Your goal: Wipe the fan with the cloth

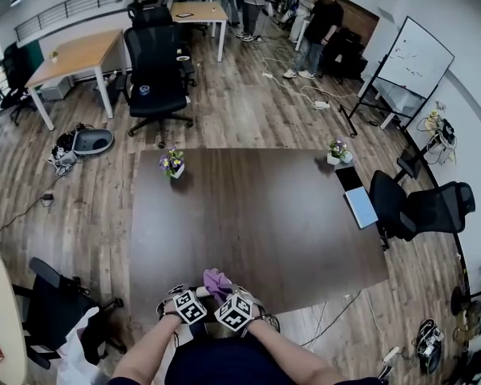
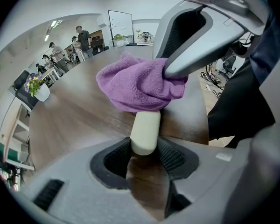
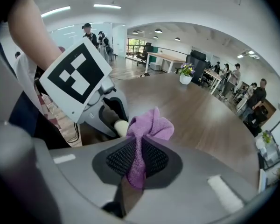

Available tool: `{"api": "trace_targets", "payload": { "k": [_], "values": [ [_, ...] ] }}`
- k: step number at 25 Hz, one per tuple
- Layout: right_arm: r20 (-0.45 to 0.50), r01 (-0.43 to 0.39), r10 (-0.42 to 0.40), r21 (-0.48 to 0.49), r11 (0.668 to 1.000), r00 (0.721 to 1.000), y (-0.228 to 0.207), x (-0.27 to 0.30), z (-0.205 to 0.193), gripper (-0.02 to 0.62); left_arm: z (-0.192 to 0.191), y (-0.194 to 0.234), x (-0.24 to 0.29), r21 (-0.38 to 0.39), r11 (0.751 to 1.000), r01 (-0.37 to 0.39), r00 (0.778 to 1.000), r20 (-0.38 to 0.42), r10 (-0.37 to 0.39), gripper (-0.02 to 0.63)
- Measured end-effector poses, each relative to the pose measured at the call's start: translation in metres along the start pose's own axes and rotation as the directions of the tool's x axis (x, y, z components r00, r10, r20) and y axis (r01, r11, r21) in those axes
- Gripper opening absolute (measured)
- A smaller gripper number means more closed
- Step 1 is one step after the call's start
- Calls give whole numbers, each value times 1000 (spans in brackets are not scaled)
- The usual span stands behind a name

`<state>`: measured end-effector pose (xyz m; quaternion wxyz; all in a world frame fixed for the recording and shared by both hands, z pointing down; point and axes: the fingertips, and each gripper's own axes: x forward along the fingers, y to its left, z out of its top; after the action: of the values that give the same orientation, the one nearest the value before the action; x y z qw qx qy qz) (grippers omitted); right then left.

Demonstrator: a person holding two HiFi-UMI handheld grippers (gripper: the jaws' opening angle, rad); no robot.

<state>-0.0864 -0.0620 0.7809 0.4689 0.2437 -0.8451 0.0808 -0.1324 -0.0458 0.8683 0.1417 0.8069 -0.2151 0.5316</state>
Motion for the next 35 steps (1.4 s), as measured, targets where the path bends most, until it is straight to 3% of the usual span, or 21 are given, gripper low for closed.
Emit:
{"api": "trace_targets", "payload": {
  "k": [9, 13, 17, 21, 26, 30, 35],
  "values": [
    [63, -170, 166, 60, 984, 984, 25, -2, -11, 48, 3, 3, 0, 3, 1000, -6, 1000, 5, 6, 178],
    [29, -249, 248, 61, 967, 968, 46, -2, -29, 48, 0, 1, 0, 0, 1000, 5, 1000, -1, -5, 178],
    [-8, -268, 270, 85, 960, 963, 53, 2, -46, 48, 1, 2, 0, -2, 1000, 0, 1000, 7, 0, 178],
    [-47, -239, 255, 225, 945, 966, 45, 0, -72, 48, 1, -1, 1, 0, 1000, 4, 1000, 4, -4, 178],
    [-74, -123, 160, 357, 926, 984, 14, -9, -92, 48, 0, 0, 0, 2, 1000, 2, 1000, 6, -2, 178],
    [-103, -21, 69, 409, 912, 992, -8, -7, -111, 48, 3, -1, 0, 5, 1000, 4, 1000, 6, -4, 178],
    [-109, 36, 17, 462, 886, 994, -24, -9, -114, 48, 3, -2, 2, 10, 1000, 1, 1000, 10, -1, 176]
  ]
}}
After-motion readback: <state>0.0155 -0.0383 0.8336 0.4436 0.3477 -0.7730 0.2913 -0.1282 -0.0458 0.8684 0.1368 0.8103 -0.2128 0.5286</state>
